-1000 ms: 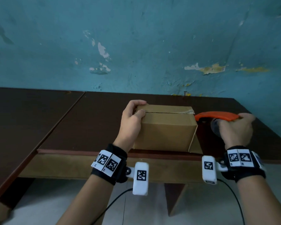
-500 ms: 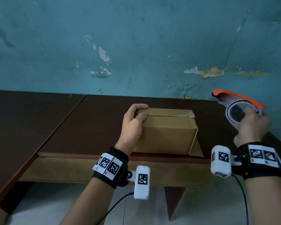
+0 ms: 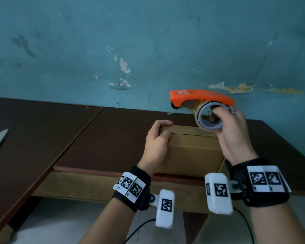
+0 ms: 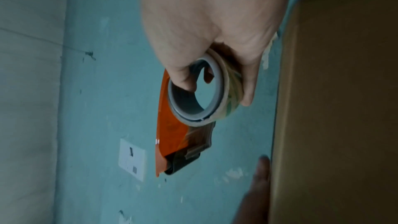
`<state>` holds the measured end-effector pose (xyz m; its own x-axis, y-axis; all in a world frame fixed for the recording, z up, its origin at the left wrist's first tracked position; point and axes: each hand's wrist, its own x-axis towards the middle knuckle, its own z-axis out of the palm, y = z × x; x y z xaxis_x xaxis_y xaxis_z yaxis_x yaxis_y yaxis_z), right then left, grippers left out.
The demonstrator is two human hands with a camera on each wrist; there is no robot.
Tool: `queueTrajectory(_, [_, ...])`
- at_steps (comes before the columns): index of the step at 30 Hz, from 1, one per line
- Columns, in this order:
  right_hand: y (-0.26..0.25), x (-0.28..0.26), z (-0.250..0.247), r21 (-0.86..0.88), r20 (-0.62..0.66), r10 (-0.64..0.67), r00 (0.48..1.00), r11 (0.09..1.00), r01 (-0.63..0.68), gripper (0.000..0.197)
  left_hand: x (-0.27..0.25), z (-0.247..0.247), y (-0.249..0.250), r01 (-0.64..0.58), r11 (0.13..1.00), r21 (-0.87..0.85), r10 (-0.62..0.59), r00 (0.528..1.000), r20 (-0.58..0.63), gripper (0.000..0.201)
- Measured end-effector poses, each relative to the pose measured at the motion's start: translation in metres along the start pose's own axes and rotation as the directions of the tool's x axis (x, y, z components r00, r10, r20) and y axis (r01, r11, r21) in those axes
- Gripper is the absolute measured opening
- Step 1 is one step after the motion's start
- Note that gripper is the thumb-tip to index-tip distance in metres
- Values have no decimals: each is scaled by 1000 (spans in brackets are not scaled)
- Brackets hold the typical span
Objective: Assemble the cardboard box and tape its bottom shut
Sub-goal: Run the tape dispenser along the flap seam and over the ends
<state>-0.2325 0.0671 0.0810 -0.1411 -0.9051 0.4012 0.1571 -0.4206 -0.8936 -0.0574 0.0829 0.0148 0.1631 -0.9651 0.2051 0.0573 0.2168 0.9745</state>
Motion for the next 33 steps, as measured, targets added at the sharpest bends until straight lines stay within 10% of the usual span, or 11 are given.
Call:
queueTrajectory(11, [21, 4, 17, -13, 100, 62, 993, 998, -61, 20, -1, 5, -5, -48, 998, -45, 44, 996, -83, 22])
queueTrajectory(17, [21, 2, 17, -54, 128, 40, 991, 998, -34, 12, 0, -14, 6, 153, 863, -481, -162, 986, 24, 53])
queueTrajectory(26, [20, -3, 16, -135, 158, 3, 987, 991, 19, 19, 5, -22, 10, 148, 907, -393, -119, 988, 98, 11])
queueTrajectory(33, [17, -7, 19, -227, 158, 53, 986, 974, -16, 22, 3, -43, 12, 151, 983, -103, -154, 988, -21, 21])
